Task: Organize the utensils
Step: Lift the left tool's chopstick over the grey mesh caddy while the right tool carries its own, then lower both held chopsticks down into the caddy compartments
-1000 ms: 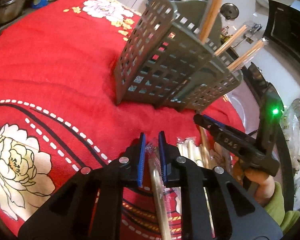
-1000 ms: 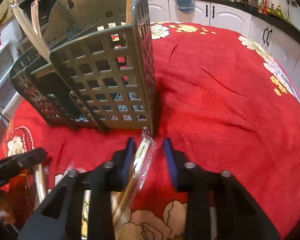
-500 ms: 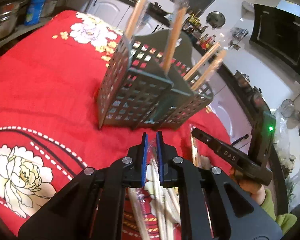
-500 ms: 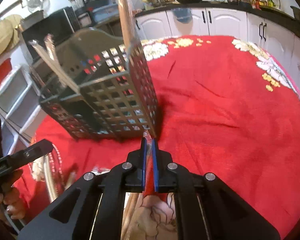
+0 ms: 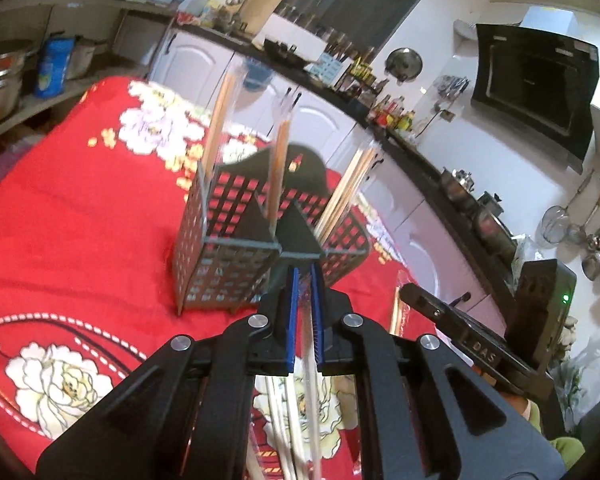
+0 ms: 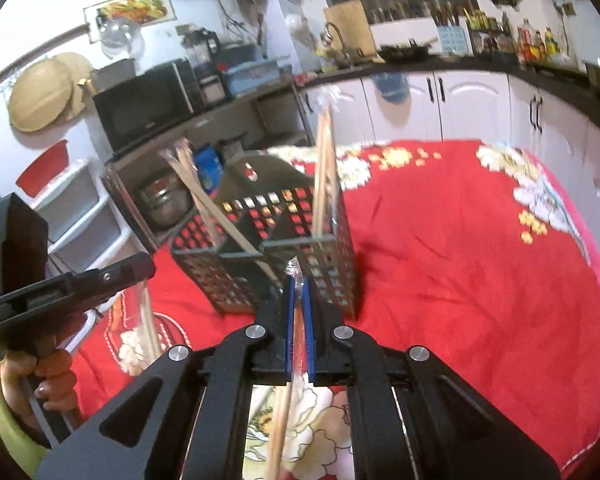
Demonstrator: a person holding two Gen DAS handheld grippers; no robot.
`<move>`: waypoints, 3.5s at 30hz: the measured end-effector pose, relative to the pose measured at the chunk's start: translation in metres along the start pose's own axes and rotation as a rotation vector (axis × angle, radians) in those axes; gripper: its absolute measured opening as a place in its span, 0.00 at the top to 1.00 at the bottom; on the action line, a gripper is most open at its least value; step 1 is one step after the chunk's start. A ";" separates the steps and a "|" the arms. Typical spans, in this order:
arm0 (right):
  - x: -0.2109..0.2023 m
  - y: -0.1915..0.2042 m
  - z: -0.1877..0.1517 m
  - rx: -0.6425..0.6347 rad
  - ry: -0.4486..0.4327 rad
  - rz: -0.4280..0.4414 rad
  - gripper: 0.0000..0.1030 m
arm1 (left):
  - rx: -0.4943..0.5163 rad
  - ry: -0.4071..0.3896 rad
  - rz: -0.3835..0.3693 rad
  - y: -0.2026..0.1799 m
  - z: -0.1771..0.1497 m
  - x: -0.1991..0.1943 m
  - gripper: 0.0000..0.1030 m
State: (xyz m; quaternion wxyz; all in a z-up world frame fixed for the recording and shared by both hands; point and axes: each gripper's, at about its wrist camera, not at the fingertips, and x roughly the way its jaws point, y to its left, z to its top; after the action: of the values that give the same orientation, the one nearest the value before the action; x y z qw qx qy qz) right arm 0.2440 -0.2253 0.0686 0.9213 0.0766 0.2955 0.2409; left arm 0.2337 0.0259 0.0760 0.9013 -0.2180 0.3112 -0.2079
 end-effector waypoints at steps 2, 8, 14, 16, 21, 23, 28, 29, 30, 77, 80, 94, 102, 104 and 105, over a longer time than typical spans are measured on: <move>-0.006 0.005 0.004 -0.015 -0.022 0.007 0.96 | 0.007 -0.017 -0.005 -0.004 0.005 -0.006 0.96; -0.024 0.016 0.013 -0.044 -0.072 0.023 0.96 | 0.029 -0.056 -0.017 -0.014 0.015 -0.021 0.97; -0.037 0.027 0.019 -0.071 -0.114 0.031 0.96 | 0.049 -0.092 -0.029 -0.021 0.025 -0.033 0.97; -0.041 0.030 0.021 -0.077 -0.127 0.034 0.96 | 0.055 -0.104 -0.033 -0.023 0.029 -0.036 0.97; -0.046 0.038 0.027 -0.091 -0.152 0.045 0.96 | 0.073 -0.133 -0.042 -0.027 0.039 -0.044 0.97; -0.047 0.041 0.030 -0.098 -0.159 0.050 0.96 | 0.078 -0.143 -0.042 -0.029 0.042 -0.047 0.97; -0.049 0.050 0.039 -0.119 -0.185 0.060 0.98 | 0.093 -0.162 -0.049 -0.033 0.052 -0.051 0.97; -0.050 0.050 0.041 -0.122 -0.190 0.063 0.98 | 0.096 -0.165 -0.050 -0.034 0.054 -0.052 0.97; -0.051 0.051 0.043 -0.126 -0.195 0.066 0.98 | 0.100 -0.169 -0.051 -0.035 0.056 -0.053 0.97; -0.021 0.094 0.161 -0.226 -0.400 0.081 0.98 | 0.196 -0.338 0.021 -0.048 0.149 -0.042 0.97; -0.011 0.092 0.159 -0.222 -0.388 0.074 0.98 | 0.177 -0.320 0.022 -0.040 0.145 -0.033 0.97; 0.036 0.065 0.136 -0.184 -0.299 0.035 0.98 | 0.145 -0.250 0.052 -0.020 0.122 0.001 0.97; 0.058 0.050 0.123 -0.152 -0.249 0.015 0.98 | 0.137 -0.220 0.067 -0.013 0.112 0.014 0.97; 0.062 0.047 0.119 -0.147 -0.237 0.014 0.98 | 0.134 -0.215 0.069 -0.011 0.110 0.015 0.97; 0.063 0.045 0.118 -0.145 -0.233 0.013 0.98 | 0.132 -0.214 0.070 -0.010 0.109 0.016 0.97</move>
State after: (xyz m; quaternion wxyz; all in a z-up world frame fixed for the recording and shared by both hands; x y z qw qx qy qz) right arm 0.3391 -0.1549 0.1456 0.9510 0.0394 0.1677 0.2568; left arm 0.3137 0.0384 0.1517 0.9484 -0.1680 0.2065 -0.1720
